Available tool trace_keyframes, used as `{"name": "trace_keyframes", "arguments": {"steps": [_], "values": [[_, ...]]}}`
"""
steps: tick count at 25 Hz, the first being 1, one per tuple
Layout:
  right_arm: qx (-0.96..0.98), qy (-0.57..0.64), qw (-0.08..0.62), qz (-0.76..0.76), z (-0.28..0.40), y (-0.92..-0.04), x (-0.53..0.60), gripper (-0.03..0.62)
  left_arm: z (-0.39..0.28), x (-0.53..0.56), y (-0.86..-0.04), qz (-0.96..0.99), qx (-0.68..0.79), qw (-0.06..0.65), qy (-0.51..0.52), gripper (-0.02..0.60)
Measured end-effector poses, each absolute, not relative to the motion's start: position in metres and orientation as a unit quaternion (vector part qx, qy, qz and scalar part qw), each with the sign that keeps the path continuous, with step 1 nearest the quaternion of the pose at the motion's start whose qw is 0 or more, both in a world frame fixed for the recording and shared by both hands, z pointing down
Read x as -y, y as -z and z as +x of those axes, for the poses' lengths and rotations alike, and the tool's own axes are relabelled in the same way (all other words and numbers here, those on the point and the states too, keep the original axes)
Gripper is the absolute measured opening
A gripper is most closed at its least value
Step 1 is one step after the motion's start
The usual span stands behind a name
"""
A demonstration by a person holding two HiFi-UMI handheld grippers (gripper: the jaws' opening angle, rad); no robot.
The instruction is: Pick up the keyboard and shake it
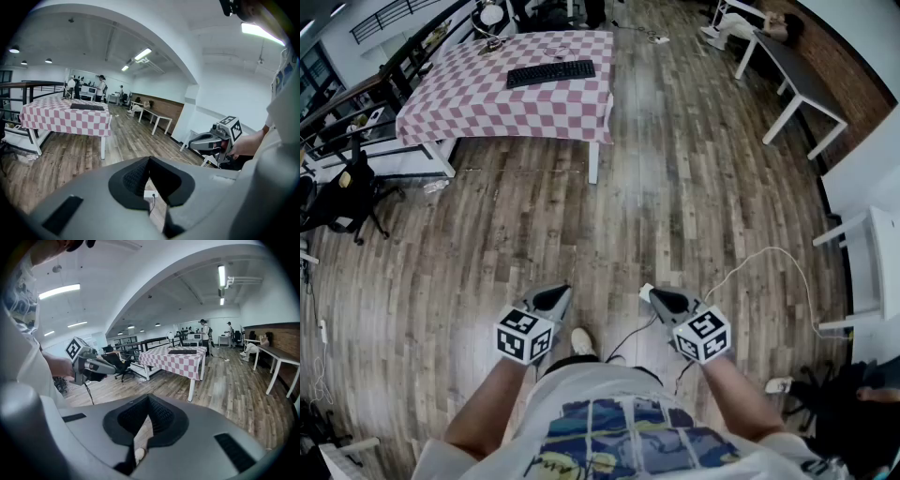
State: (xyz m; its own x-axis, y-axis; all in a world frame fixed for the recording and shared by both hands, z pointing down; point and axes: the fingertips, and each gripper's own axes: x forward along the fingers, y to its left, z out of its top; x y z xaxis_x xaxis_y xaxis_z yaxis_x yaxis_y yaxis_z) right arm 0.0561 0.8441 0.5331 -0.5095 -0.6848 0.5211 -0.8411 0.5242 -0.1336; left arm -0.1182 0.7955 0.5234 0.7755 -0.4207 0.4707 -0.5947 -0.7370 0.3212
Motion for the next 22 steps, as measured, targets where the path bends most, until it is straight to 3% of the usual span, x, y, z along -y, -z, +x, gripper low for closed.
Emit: {"name": "trace_keyframes", "arguments": {"steps": [11, 22], "values": [[0.867, -0.178, 0.207, 0.416, 0.004, -0.553, -0.746, -0.003, -0.155, -0.714, -0.543, 0.906, 0.294, 0.242, -0.185, 0.003], [0.881, -0.196, 0.2, 0.381, 0.042, -0.57, -0.599, 0.004, -0.137, -0.585, -0.557, 0.884, 0.348, 0.252, -0.184, 0.005]]}}
